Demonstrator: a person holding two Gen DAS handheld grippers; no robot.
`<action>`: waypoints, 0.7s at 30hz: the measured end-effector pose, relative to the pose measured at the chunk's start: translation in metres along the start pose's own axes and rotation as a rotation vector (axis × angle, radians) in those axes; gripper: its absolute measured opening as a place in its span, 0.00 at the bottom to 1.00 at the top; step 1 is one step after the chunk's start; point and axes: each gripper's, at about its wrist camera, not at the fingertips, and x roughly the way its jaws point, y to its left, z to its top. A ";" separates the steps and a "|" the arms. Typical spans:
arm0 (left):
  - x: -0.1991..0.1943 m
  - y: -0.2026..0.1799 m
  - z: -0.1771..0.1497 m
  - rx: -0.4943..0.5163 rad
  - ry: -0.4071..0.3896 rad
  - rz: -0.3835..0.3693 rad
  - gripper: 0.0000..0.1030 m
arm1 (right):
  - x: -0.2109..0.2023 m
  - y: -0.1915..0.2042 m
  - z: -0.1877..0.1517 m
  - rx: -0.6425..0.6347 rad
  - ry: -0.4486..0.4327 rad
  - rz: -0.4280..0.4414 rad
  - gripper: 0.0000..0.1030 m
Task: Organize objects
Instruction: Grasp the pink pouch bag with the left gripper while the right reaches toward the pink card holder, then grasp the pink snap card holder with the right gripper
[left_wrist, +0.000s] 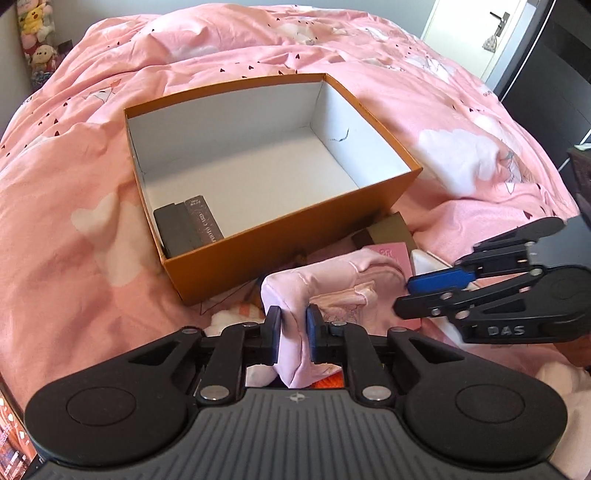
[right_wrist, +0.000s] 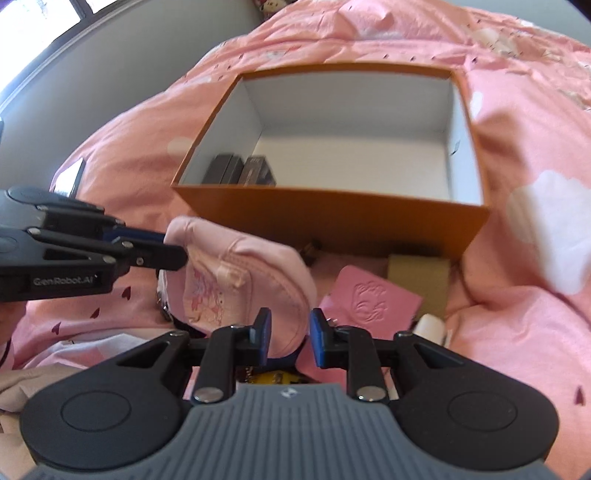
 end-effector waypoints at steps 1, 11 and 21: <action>-0.001 0.001 -0.001 0.003 0.003 0.000 0.16 | 0.006 0.001 0.000 0.001 0.015 0.008 0.24; -0.004 -0.014 -0.006 0.145 -0.101 0.075 0.22 | 0.032 0.005 0.015 -0.013 0.017 -0.036 0.23; 0.012 -0.049 -0.015 0.456 -0.070 0.054 0.37 | 0.015 -0.019 0.005 0.056 0.013 -0.081 0.24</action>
